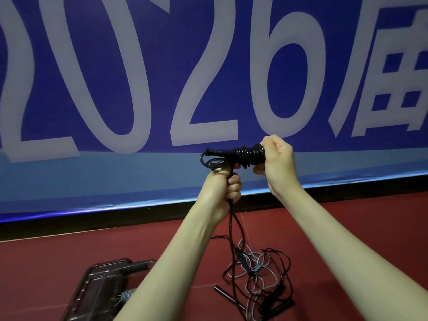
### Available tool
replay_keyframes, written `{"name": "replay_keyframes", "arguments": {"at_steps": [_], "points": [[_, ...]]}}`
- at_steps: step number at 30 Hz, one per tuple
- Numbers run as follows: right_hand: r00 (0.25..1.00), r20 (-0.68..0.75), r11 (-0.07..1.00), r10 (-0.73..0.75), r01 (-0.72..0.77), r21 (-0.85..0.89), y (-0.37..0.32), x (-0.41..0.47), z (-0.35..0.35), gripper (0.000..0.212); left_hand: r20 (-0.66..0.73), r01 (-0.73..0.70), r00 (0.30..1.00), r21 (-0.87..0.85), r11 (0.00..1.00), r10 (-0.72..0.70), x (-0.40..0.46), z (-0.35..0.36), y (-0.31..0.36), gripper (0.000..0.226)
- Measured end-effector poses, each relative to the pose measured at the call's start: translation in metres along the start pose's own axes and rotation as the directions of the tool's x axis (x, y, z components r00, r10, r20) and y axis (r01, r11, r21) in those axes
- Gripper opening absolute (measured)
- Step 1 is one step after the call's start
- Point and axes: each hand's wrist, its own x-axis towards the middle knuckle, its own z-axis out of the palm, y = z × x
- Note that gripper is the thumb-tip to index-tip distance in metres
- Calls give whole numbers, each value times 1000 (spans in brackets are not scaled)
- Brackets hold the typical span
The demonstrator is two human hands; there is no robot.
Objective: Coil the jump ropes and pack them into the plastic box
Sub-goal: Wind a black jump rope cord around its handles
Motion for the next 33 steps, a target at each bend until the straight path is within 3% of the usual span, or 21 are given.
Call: {"name": "replay_keyframes", "arguments": {"at_steps": [2,4,7,9,11,14,17,19,21,26,33], "points": [[997,-65,999,-32,29,-41,1,1,1,29,-39,-143,987,209,967,154,-1,5,-1,20],[990,-113,992,-89,78,-101,2,2,-1,33,16,-235,970,329,914,244,-6,8,2,18],[950,-95,932,-299,269,-242,4,0,-7,40,77,-180,983,232,956,167,-10,8,12,30],[899,-15,860,-437,413,-298,3,-6,-7,40,24,-154,988,214,965,152,-10,4,15,49],[877,50,827,-478,468,-310,2,-12,-6,33,-60,-173,979,267,948,196,-10,2,14,46],[923,90,887,-374,385,-254,6,-11,-5,29,-148,-317,914,324,891,379,-11,0,12,28],[983,146,984,-114,131,-118,5,-11,1,34,-117,-520,799,357,776,590,-9,-9,15,26],[983,173,995,60,-46,-86,7,-13,9,36,-59,-591,755,371,716,654,-9,-13,18,23],[974,176,988,143,-130,-83,10,-15,13,39,-36,-608,747,368,704,664,-11,-14,18,21],[984,149,988,96,-76,-137,9,-19,19,37,-93,-559,781,339,757,618,-8,-23,13,19],[974,197,919,-109,174,-355,10,-27,20,49,-138,-388,865,424,819,482,-3,-29,5,33]]}}
